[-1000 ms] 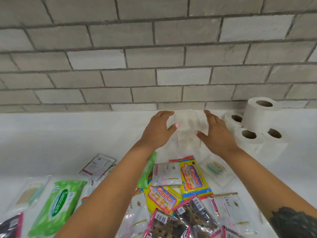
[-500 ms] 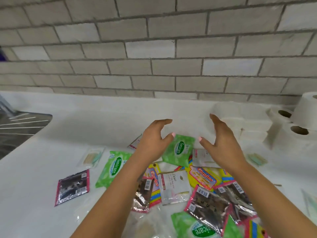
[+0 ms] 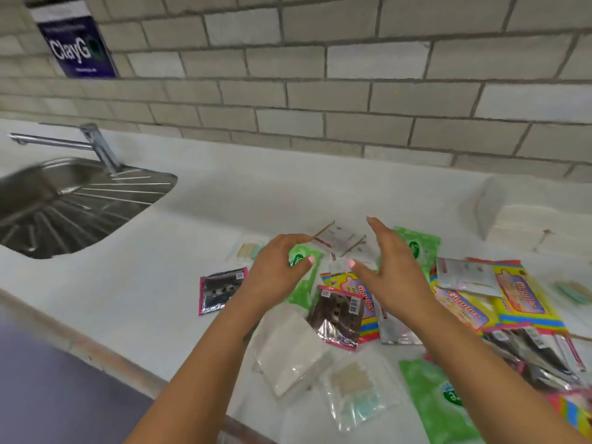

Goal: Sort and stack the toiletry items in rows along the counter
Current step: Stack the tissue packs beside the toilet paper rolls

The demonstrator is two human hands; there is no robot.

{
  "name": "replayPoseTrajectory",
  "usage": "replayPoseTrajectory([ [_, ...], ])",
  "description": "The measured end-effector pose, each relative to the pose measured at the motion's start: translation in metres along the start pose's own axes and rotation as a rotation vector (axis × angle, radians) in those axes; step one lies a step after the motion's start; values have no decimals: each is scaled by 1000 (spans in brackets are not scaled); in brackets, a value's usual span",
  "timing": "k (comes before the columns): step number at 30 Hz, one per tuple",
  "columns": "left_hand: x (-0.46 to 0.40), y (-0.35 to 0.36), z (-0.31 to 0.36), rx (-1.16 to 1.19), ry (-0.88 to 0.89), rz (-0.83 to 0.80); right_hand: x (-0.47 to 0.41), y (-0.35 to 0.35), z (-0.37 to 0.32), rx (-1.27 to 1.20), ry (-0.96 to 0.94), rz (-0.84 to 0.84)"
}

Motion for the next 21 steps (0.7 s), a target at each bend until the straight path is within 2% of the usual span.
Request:
replayPoseTrajectory([
  [6, 28, 6, -31, 34, -61, -32, 16, 31, -21, -38, -5, -35],
  [10, 51, 7, -45, 52, -122, 9, 33, 43, -34, -82, -38, -85],
  [16, 86, 14, -72, 137, -261, 173, 61, 66, -45, -91, -103, -292],
  [21, 105, 30, -83, 182, -387, 166, 83, 95, -43, -16, -93, -497],
])
Point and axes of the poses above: each hand's wrist, its own x-axis away from the middle knuckle, its own y-axis out of the palm, z = x × y, the point moved 5 cm from there along -x, towards the middle knuckle, and after that the axes turned 9 degrees about -z, right-handed, at the moved point
